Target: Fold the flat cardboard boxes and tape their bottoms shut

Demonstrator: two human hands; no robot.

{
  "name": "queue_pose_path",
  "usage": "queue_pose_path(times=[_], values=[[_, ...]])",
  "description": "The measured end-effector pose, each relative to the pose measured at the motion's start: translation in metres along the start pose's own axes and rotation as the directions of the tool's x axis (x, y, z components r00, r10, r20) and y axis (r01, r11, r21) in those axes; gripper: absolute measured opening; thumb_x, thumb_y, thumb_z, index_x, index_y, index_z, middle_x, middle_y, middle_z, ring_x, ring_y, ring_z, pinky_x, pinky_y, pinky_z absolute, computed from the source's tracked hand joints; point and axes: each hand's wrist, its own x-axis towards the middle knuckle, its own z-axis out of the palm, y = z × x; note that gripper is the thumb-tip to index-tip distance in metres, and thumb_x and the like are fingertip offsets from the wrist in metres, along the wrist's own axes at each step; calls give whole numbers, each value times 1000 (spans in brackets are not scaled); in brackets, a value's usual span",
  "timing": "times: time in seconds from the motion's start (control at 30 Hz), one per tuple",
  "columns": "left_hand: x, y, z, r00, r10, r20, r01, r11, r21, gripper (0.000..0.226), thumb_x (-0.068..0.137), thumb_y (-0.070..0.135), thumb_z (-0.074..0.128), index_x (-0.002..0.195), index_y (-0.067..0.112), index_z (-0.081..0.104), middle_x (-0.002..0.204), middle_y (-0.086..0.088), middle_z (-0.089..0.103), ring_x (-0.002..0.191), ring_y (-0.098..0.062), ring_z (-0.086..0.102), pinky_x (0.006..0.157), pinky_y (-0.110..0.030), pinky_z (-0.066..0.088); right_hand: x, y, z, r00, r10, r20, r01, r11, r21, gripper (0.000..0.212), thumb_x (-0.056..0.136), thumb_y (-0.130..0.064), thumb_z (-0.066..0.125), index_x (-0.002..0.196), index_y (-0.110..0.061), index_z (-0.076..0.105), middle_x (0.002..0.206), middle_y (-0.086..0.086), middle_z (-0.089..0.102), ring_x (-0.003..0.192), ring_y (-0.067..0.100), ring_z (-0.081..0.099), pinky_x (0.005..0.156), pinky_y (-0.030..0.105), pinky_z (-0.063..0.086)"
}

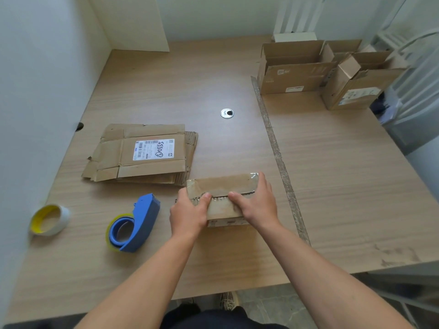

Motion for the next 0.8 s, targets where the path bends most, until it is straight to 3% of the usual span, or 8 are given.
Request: queue_pose_path(times=[0.13, 0.27, 0.4, 0.47, 0.53, 0.6, 0.67, 0.8], values=[[5, -5, -8, 998, 45, 42, -46, 999, 22, 21, 97, 40, 56, 107, 23, 60, 94, 0, 66, 92, -26, 59, 73, -34, 43, 1, 5, -2, 999, -38, 0, 38, 998, 46, 82, 81, -43, 76, 147, -14, 39, 142, 7, 51, 130, 28, 48, 108, 40, 41], [7, -9, -22, 989, 94, 110, -93, 996, -18, 19, 100, 36, 50, 105, 30, 68, 86, 8, 67, 86, -18, 61, 69, -33, 44, 0, 6, -11, 1000, 25, 17, -29, 958, 285, 71, 90, -25, 72, 152, -18, 38, 148, -1, 49, 136, 17, 46, 114, 29, 34], [20, -9, -37, 976, 12, 217, 15, 992, -124, 23, 96, 32, 60, 117, 28, 69, 104, 10, 73, 99, -13, 66, 88, -39, 55, 11, 8, -22, 998, 57, 28, -63, 939, 339, 38, 91, -23, 70, 128, -22, 60, 133, 0, 59, 115, 15, 57, 100, 35, 47], [26, -4, -43, 972, 17, 233, 10, 993, -117, 51, 93, 28, 64, 142, 26, 51, 125, 13, 64, 115, -14, 61, 99, -40, 50, 20, 8, -30, 998, 7, 61, -21, 972, 234, 25, 91, -26, 68, 114, -22, 60, 126, 0, 56, 110, 13, 53, 93, 31, 44], [28, 8, -44, 966, 54, 254, -38, 997, -67, 67, 95, 22, 60, 154, 25, 30, 132, 14, 52, 121, -13, 53, 104, -37, 45, 26, 7, -33, 995, -55, 88, 39, 983, 181, 32, 93, -27, 65, 123, -19, 57, 126, -7, 50, 117, 11, 49, 97, 30, 40], [25, 15, -40, 953, 122, 278, -134, 991, 25, 58, 98, 18, 54, 153, 24, 34, 127, 14, 49, 123, -16, 51, 104, -36, 44, 26, 7, -31, 991, -67, 116, 32, 961, 276, 48, 97, -23, 61, 143, -22, 47, 126, -9, 49, 123, 12, 50, 105, 31, 40], [24, 14, -37, 950, 159, 270, -186, 980, 77, 52, 99, 20, 53, 149, 23, 40, 134, 10, 53, 126, -19, 51, 106, -40, 43, 27, 9, -29, 989, -66, 132, 17, 940, 341, 56, 97, -21, 61, 149, -29, 41, 127, -8, 51, 122, 12, 52, 109, 35, 42], [29, 4, -35, 963, 130, 236, -149, 987, 62, 48, 97, 26, 58, 144, 24, 46, 136, -1, 58, 122, -18, 54, 104, -43, 45, 37, 13, -26, 994, -55, 95, 24, 952, 305, 25, 94, -25, 63, 116, -36, 64, 118, -8, 64, 117, 12, 56, 103, 42, 48]])
